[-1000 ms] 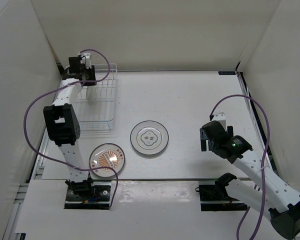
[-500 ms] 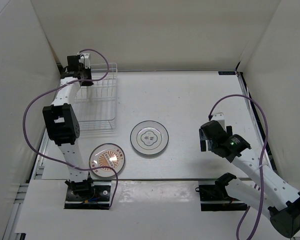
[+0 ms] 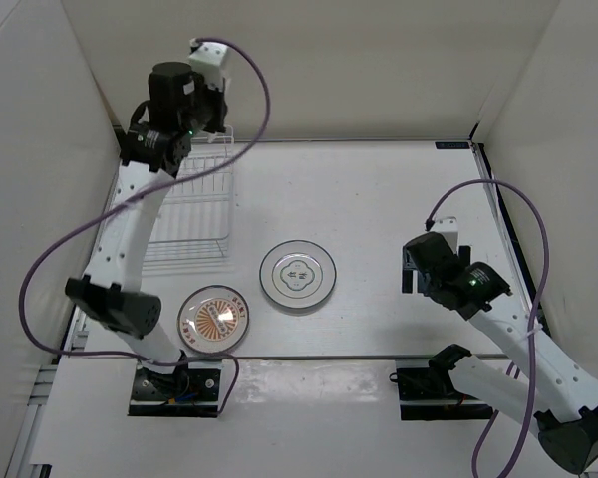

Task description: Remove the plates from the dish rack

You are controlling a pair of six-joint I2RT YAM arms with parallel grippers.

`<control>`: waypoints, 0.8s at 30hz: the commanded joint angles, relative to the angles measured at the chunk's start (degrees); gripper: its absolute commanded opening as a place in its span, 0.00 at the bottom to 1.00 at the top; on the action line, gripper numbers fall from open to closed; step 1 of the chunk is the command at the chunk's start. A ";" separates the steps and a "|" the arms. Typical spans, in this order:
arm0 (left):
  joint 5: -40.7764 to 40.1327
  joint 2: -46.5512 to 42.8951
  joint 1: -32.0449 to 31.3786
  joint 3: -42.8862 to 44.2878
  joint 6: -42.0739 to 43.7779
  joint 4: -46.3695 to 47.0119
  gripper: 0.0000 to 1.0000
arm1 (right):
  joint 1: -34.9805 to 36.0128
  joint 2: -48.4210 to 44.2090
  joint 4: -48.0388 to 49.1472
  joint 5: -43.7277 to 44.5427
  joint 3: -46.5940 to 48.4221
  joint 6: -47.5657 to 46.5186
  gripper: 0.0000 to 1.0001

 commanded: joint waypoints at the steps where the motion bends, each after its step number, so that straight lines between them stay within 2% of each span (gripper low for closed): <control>1: -3.99 -8.45 -8.89 -6.31 0.92 -7.57 0.00 | 0.07 -0.19 -4.19 2.00 2.42 3.76 0.90; 2: -5.22 -11.26 -10.83 -8.28 2.49 -7.85 0.00 | 0.06 -0.98 -4.45 1.74 2.51 4.20 0.90; 3: -6.63 -14.07 -17.02 -11.87 3.72 -8.46 0.00 | 0.06 -1.77 -4.54 0.60 2.08 4.12 0.90; 4: -8.64 -15.49 -18.91 -13.73 5.04 -8.47 0.00 | 0.06 -2.12 -4.46 0.16 1.81 4.12 0.90; 5: -12.06 -16.99 -20.76 -19.23 5.14 -8.82 0.00 | 0.15 -2.56 -4.11 -0.37 1.02 3.86 0.90; 6: -12.44 -21.09 -25.82 -21.20 4.71 -9.52 0.00 | 0.15 -4.13 -4.02 -0.46 0.32 3.86 0.90; 7: -15.75 -22.26 -27.70 -24.18 3.83 -10.04 0.00 | 0.24 -4.50 -3.84 -0.72 -0.47 4.03 0.90; 9: -18.23 -26.02 -35.85 -29.99 3.03 -14.77 0.00 | 0.24 -5.90 -4.54 -0.47 -0.92 4.12 0.90; 10: -22.33 -26.84 -40.42 -31.75 3.29 -16.54 0.00 | 0.07 -6.17 -5.24 -0.20 -1.35 4.38 0.90; 12: -30.32 -29.99 -45.10 -38.87 0.41 -21.62 0.00 | 0.15 -7.66 -5.68 -0.02 -2.06 4.73 0.90; 13: -34.72 -31.66 -51.65 -42.54 -0.21 -22.26 0.00 | 0.24 -8.10 -5.69 -0.20 -2.41 4.65 0.90; 15: -42.80 -34.47 -55.91 -47.03 -4.94 -24.10 0.00 | 0.15 -9.59 -4.90 -0.55 -3.29 4.65 0.90; 16: -43.90 -36.23 -60.46 -50.19 -5.49 -24.03 0.00 | 0.24 -10.21 -5.07 -0.64 -3.46 4.82 0.90; 17: -48.69 -36.69 -61.81 -52.75 -9.41 -25.50 0.00 | 0.24 -10.30 -5.42 -0.55 -3.64 4.82 0.90; 19: -51.37 -36.17 -64.72 -56.10 -11.55 -28.22 0.00 | 0.15 -10.65 -5.68 -0.02 -3.56 5.08 0.90; 20: -52.34 -35.73 -65.77 -56.98 -15.39 -29.81 0.00 | 0.24 -10.74 -5.69 -0.02 -3.55 5.17 0.90; 21: -56.18 -34.16 -66.21 -58.82 -17.25 -34.52 0.00 | 0.15 -10.74 -5.42 -0.11 -3.64 5.00 0.90; 24: -58.32 -31.07 -67.80 -61.45 -23.86 -36.59 0.00 | 0.33 -11.53 -5.07 -0.46 -4.08 4.82 0.90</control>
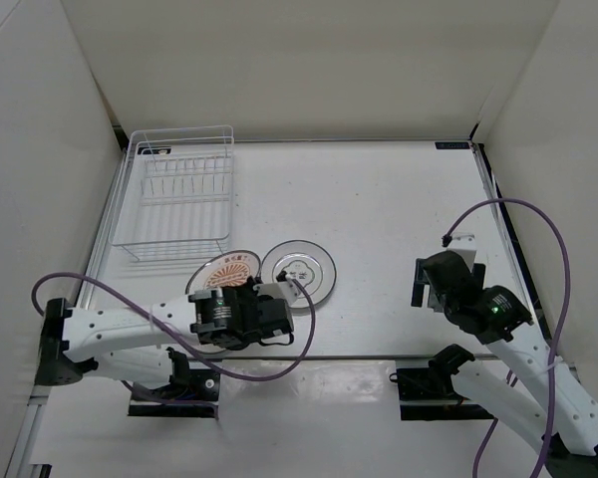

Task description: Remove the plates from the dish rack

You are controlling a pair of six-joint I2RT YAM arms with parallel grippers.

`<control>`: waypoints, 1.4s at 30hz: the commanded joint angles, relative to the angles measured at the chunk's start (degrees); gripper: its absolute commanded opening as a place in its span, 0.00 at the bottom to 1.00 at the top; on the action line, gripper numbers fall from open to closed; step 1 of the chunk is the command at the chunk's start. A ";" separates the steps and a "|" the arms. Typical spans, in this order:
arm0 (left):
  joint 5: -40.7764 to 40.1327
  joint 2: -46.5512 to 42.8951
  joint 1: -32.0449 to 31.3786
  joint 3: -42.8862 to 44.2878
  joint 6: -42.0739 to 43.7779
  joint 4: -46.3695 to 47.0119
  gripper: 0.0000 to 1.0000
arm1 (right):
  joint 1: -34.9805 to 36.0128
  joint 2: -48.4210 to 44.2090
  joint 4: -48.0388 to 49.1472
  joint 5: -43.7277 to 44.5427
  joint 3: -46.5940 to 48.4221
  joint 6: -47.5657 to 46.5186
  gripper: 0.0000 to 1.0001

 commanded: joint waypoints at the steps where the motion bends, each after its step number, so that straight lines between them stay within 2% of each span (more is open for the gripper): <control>1: -9.45 2.07 -1.68 -2.89 -9.85 -3.05 0.00 | 0.15 -0.97 0.04 0.21 -0.58 0.93 0.90; 8: -7.43 7.25 -6.43 -7.47 -19.51 -0.74 0.00 | 0.42 -0.80 0.31 -0.14 -1.29 1.37 0.90; 14: -7.43 14.46 -7.05 -7.56 -22.77 -1.28 0.00 | 0.24 0.08 0.75 -0.49 -1.55 1.11 0.90; 21: -6.55 20.00 -6.17 -9.23 -21.37 1.72 0.01 | 0.42 0.43 1.19 -1.46 -1.82 0.76 0.90; 23: -6.37 21.05 -5.29 -9.23 -26.19 -2.59 0.01 | 0.24 0.52 1.10 -1.37 -1.73 0.76 0.90; 26: -3.39 20.88 -5.72 -11.16 -27.52 -1.28 0.01 | 0.42 0.43 1.45 -1.54 -1.99 0.76 0.90; 35: -1.45 23.07 -5.29 -12.30 -31.57 -1.10 0.14 | 0.33 0.78 1.71 -2.33 -2.08 0.32 0.90; 39: -0.75 24.66 -5.29 -11.69 -33.58 -1.98 0.34 | 0.42 1.22 1.63 -2.33 -1.99 0.23 0.90; 40: -0.66 25.10 -5.37 -11.86 -33.68 -1.89 0.45 | 0.50 1.31 1.45 -2.34 -1.90 0.32 0.90; 41: -0.31 25.27 -5.20 -12.21 -33.68 -1.81 0.52 | 0.33 1.40 1.45 -2.34 -1.90 0.40 0.90; 42: -0.39 25.36 -5.03 -12.22 -34.20 -1.80 0.67 | 0.50 1.22 1.19 -2.25 -1.90 0.23 0.90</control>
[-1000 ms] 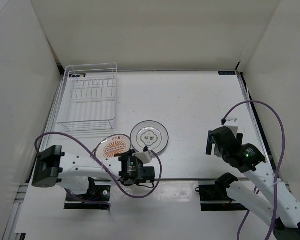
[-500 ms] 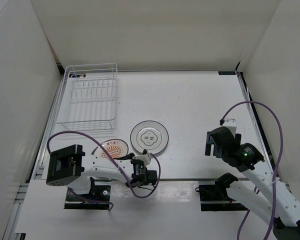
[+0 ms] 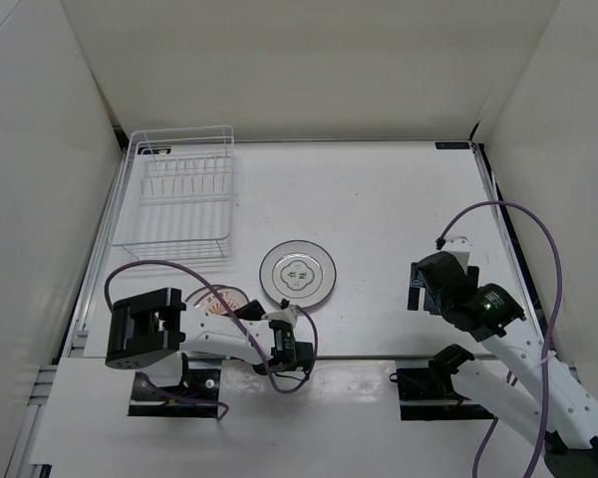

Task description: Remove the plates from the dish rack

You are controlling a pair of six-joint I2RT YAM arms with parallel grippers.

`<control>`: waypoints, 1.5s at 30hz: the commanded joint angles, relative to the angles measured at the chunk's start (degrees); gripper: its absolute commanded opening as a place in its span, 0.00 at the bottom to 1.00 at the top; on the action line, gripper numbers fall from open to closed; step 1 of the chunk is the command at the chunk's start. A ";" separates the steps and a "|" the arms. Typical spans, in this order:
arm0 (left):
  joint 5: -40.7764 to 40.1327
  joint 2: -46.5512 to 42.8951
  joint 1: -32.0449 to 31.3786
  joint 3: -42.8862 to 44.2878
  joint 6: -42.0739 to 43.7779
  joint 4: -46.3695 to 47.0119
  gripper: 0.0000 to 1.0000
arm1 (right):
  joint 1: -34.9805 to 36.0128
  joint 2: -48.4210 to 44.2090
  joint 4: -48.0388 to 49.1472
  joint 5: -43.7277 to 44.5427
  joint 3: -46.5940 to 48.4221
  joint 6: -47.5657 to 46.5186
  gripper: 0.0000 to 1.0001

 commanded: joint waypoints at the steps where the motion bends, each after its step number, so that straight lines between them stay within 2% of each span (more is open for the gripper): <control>1: -0.55 -0.06 0.64 -0.57 -2.36 -0.78 0.72 | 0.26 -0.09 0.75 0.16 -0.11 -0.30 0.90; 4: -0.02 0.03 1.87 -1.09 -1.92 0.01 0.83 | 0.26 -0.62 1.27 0.16 -0.11 -0.47 0.90; 7: 0.77 0.03 2.31 -0.48 -0.87 0.37 0.89 | 0.26 -0.44 1.10 0.16 -0.02 -0.29 0.90; 9: 2.08 -0.75 2.57 0.66 1.32 1.15 0.98 | 0.26 -0.53 1.01 0.24 -0.11 -0.29 0.90; 10: 5.40 -1.02 2.66 1.18 3.94 2.64 1.00 | 0.26 -0.44 1.19 0.24 -0.11 -0.29 0.90; 15: 13.50 -7.34 5.56 0.40 10.55 10.01 1.00 | 0.26 -1.06 1.10 0.33 0.06 -0.29 0.90; 19: 23.68 -15.85 11.35 -4.43 16.61 16.79 1.00 | 0.26 -1.58 1.19 0.51 -0.11 -0.29 0.90; 23: 25.38 -22.19 14.78 -4.79 21.09 16.98 1.00 | 0.26 -1.50 1.28 0.77 0.06 -0.21 0.90; 27: 28.71 -27.72 22.50 -6.72 24.70 17.77 1.00 | 0.26 -0.88 1.28 0.77 0.33 0.14 0.90; 35: 36.45 -38.46 33.94 -6.99 32.35 19.52 1.00 | 0.35 -0.09 1.28 0.42 0.42 0.14 0.90; 41: 35.84 -43.29 38.95 -7.25 33.50 18.38 1.00 | 0.35 -0.09 1.36 -0.63 0.59 -0.29 0.90; 45: 35.14 -50.30 43.61 -9.44 33.24 20.57 1.00 | 0.26 -0.35 1.54 -0.81 0.41 -0.47 0.90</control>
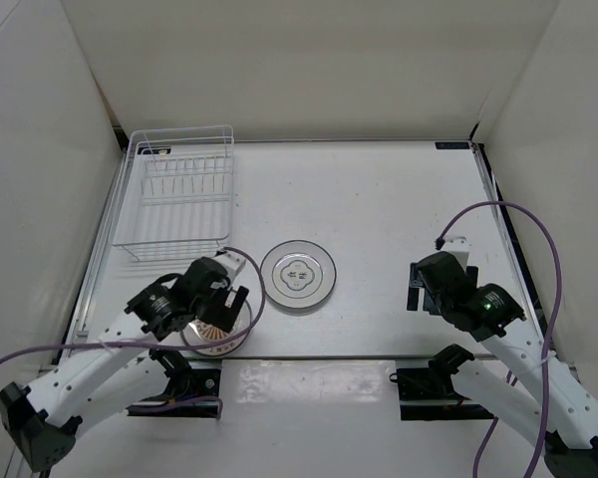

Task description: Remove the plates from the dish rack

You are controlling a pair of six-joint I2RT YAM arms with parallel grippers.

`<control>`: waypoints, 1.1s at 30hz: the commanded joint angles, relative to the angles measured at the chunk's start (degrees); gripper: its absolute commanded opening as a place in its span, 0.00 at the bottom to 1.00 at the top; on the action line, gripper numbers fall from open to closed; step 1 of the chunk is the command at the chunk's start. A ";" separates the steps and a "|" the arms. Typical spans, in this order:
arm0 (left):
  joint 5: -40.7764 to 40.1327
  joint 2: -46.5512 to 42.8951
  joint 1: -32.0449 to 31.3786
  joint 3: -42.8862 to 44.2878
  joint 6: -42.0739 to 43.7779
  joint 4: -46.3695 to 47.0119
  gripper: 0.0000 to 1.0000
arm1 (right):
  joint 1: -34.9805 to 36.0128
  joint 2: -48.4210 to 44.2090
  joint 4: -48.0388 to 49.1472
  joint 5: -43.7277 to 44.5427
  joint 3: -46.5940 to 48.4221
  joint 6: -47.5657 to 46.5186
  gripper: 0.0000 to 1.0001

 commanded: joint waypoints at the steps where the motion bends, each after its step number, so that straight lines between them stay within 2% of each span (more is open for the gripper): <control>1: -0.47 -6.76 3.64 -2.62 0.63 2.37 1.00 | 0.31 -0.64 1.58 -0.18 0.42 -0.62 0.90; 3: -0.91 -9.67 7.14 -3.77 0.62 3.25 1.00 | 0.13 -0.64 1.58 0.00 0.15 -0.62 0.90; 6: -2.76 -14.42 8.39 -6.76 0.71 6.49 1.00 | 0.13 -0.64 1.67 0.00 0.33 -0.71 0.90; 10: -8.63 -15.30 8.83 -7.21 -1.04 5.64 1.00 | 0.13 -1.08 2.11 -0.35 0.07 -0.54 0.90; 16: -12.77 -16.09 11.02 -7.64 -2.45 5.63 1.00 | 0.13 -0.82 2.11 -0.53 0.24 -0.80 0.90; 19: -9.28 -17.50 14.00 -8.96 -1.67 8.08 1.00 | 0.22 -0.64 1.94 -0.79 0.33 -0.63 0.90; 21: -5.68 -15.58 17.43 -8.79 -1.66 10.36 1.00 | 0.22 -0.90 1.76 -1.05 0.76 -0.80 0.90; 22: -3.22 -14.52 21.27 -7.83 -1.92 10.72 1.00 | 0.13 -0.90 1.76 -1.32 0.68 -0.97 0.90; 27: -2.49 -0.39 27.28 -0.01 -9.71 6.27 1.00 | 0.04 -0.47 2.64 -3.42 1.82 -1.94 0.90; 29: -2.84 -0.71 28.16 0.45 -10.62 6.24 1.00 | 0.04 0.15 1.94 -3.87 2.26 -1.77 0.90; 32: -3.81 -5.96 28.17 -3.85 -10.19 12.74 1.00 | -0.04 1.20 1.50 -4.92 3.23 -1.33 0.90; 33: -3.73 -8.86 28.17 -6.13 -9.49 18.14 1.00 | 0.13 1.64 1.23 -5.27 3.40 -1.50 0.90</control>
